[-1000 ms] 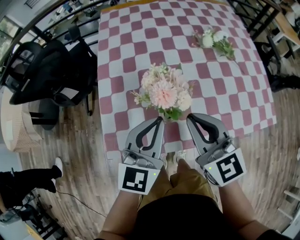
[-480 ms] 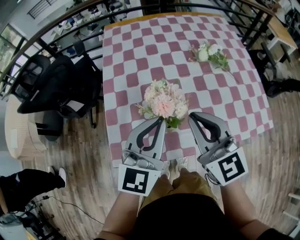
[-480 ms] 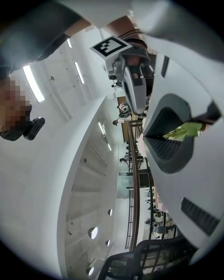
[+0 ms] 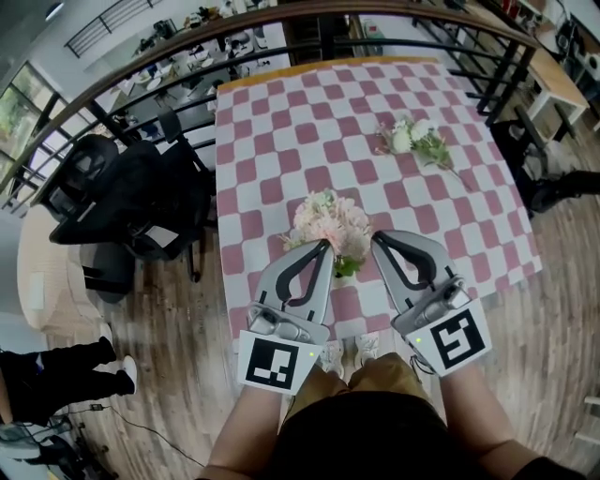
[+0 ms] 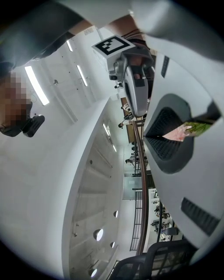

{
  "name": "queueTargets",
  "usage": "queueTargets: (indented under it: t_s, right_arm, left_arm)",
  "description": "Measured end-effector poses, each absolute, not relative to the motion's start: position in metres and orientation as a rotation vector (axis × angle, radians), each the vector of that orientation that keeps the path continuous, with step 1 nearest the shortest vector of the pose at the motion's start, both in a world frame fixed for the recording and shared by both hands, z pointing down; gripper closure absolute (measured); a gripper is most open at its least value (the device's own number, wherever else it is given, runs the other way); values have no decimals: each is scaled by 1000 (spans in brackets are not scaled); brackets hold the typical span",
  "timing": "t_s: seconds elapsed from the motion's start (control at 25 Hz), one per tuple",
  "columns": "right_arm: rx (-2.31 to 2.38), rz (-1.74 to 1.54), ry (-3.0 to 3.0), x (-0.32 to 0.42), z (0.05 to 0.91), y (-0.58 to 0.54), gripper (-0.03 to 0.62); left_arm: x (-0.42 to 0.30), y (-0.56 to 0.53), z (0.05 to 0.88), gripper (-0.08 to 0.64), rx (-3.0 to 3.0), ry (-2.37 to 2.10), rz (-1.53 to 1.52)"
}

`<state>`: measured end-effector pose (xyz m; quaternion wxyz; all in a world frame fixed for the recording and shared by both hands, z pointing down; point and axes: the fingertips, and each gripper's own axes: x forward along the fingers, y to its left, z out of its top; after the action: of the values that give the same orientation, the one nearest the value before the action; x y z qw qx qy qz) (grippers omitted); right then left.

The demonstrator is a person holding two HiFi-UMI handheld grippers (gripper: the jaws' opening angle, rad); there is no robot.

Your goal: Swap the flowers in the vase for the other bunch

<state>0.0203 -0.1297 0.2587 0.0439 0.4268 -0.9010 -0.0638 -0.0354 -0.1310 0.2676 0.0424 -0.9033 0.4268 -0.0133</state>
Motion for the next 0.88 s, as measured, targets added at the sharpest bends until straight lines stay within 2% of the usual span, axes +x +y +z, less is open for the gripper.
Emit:
queueTargets:
  t_s: [0.88]
  right_arm:
    - [1362,-445,-2833,21,175,-125,558]
  left_arm:
    - [-15,-131,177,552,-2611,1220,68]
